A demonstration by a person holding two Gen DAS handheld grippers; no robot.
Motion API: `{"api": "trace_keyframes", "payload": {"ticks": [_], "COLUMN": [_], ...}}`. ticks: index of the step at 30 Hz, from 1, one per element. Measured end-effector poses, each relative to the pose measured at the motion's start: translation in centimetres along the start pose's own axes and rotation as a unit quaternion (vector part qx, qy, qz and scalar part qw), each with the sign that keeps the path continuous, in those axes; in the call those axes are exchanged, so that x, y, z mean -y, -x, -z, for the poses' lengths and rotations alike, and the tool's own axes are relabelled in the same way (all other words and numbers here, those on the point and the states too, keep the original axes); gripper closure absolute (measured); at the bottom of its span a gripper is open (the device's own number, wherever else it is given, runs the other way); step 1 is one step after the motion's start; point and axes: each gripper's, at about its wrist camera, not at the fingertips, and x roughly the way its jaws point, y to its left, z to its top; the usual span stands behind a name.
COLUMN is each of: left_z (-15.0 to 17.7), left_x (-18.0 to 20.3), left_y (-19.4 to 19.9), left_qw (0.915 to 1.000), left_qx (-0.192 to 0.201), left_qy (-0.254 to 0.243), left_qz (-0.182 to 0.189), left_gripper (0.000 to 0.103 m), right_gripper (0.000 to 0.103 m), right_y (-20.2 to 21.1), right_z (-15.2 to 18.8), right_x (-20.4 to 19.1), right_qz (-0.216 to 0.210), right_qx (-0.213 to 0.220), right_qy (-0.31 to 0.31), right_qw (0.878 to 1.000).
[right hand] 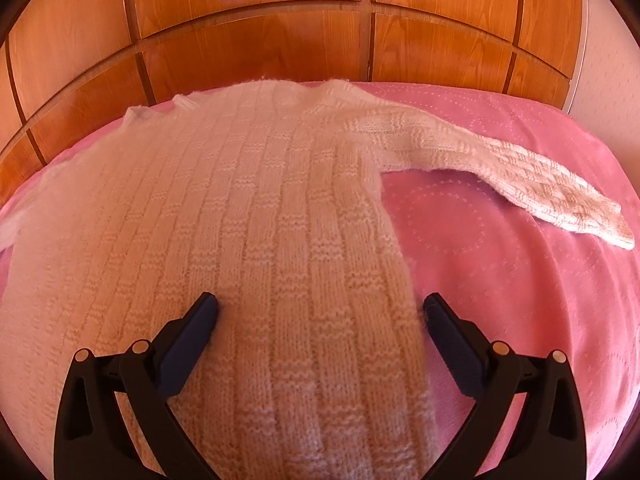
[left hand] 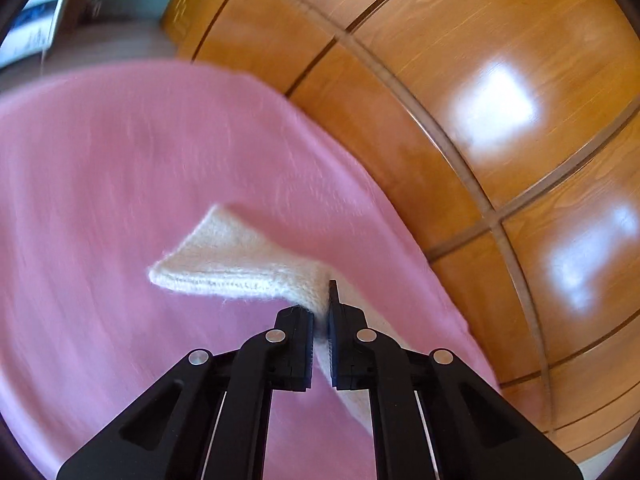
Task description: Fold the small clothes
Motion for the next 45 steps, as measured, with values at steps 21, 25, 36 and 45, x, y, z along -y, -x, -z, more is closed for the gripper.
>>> {"api": "trace_keyframes", "payload": {"ticks": [21,25,36,45], "left_z": [4.6,7.7,20.3,31.4], "left_x": [6.2,12.2,27.3,33.4], "left_y": [-0.7,1.0,-0.8,-2.5], "left_qw": [0.9891,0.9766,0.9293,0.9003], "left_qx": [0.040,0.067,0.030,-0.016], "left_qy": [-0.122,-0.201,-0.363,-0.428], "left_qz": [-0.072,-0.037,0.059,0.077], "left_gripper": [0.097,0.097,0.097,0.097], "right_gripper": [0.002,0.002,0.002,0.002], "right_y": [-0.1,-0.1,-0.1,-0.2], "right_z": [0.0,-0.1,-0.2,-0.4], "right_x": [0.0,0.0,0.1,0.4], "right_qz": [0.000,0.000,-0.005,-0.010], "right_qx": [0.004,0.004,0.005,0.008], "right_qy": [-0.001,-0.001,-0.005,-0.009], "right_qw": [1.000,1.000,1.000,1.000]}}
